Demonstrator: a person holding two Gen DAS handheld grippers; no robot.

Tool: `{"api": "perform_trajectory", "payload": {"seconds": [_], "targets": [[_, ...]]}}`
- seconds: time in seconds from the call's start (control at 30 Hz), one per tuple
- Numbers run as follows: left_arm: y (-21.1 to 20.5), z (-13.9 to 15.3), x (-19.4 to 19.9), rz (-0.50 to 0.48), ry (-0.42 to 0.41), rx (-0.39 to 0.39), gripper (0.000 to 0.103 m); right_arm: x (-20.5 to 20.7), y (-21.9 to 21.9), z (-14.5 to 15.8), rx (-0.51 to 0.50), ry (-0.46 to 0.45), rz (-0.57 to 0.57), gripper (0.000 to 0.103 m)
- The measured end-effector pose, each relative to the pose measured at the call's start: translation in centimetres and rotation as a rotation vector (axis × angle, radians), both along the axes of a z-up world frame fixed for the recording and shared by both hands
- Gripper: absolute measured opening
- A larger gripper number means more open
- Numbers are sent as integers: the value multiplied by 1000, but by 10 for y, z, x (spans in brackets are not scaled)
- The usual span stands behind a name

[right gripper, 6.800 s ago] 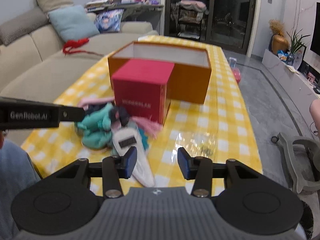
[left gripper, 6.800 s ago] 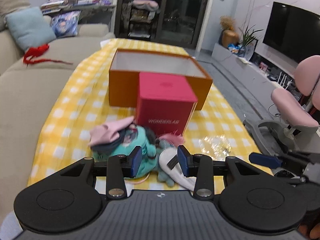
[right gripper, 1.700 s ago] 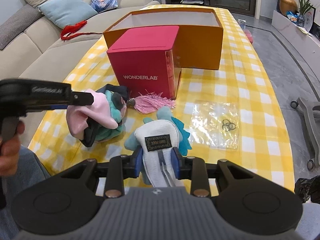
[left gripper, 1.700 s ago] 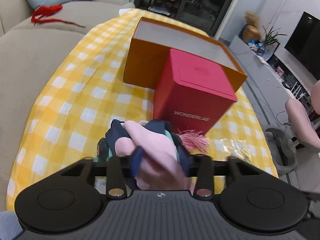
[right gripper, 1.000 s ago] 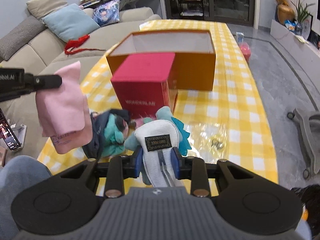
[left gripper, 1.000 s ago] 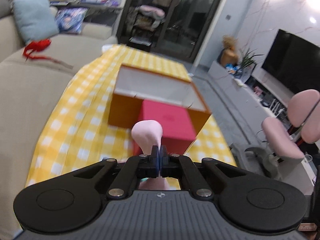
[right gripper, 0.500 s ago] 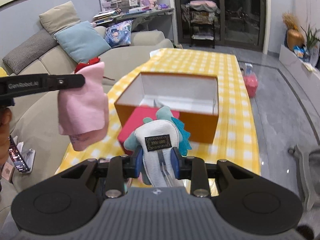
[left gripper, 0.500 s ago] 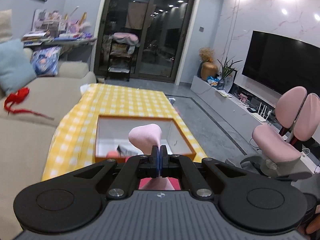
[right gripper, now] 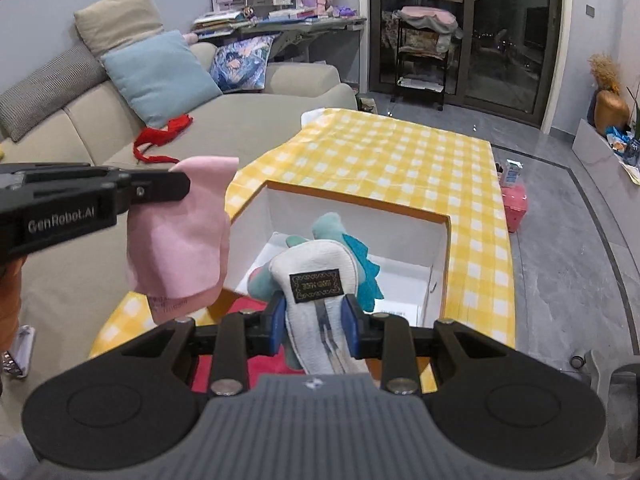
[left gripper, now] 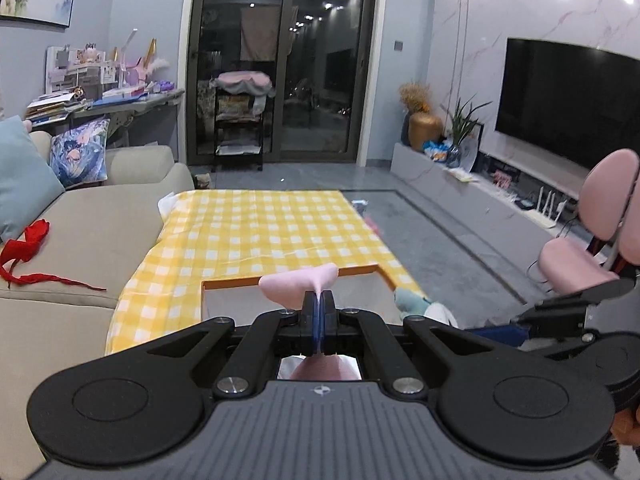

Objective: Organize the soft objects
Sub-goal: 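Carry the pink cloth and white slipper up over the orange box, then open the left tool to drop the cloth while the right tool releases the slipper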

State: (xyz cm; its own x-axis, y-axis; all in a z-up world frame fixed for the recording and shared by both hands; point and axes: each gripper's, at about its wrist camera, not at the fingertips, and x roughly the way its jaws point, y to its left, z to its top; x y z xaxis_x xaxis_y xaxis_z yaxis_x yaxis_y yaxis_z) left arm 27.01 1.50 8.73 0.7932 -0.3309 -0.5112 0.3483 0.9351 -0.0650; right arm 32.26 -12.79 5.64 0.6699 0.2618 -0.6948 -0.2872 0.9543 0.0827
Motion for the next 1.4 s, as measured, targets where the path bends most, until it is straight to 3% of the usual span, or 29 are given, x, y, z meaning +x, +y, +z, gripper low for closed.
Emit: {"api": "perform_trajectory", "payload": {"seconds": [0.43,0.47,0.53,0.67,0.9,0.97,1.03,1.13,1.4], "targets": [[-19,-64,73,37,163,77,0,92,5,-81,-78,166,-52,29],[-20,-70,76,37,178,79,0,96,5,-87,-78,173,-55,28],[-22,-81,81,38,217,90,0,103,6,-96,-85,190,-60,15],[-24,-97,85,45,247,126,1,113,9,-110,-99,207,-57,15],[-21,-111,87,63,304,121,1,114,17,-119,-123,223,-56,17],[-22,-112,87,64,319,123,4,113,17,-119,-127,214,-57,22],[-22,-113,86,71,327,121,17,111,15,-118,-125,208,-63,27],[-21,-111,85,82,323,114,24,109,13,-116,-114,203,-73,30],[-15,-101,77,108,311,89,30,97,10,-107,-114,184,-64,33]]}}
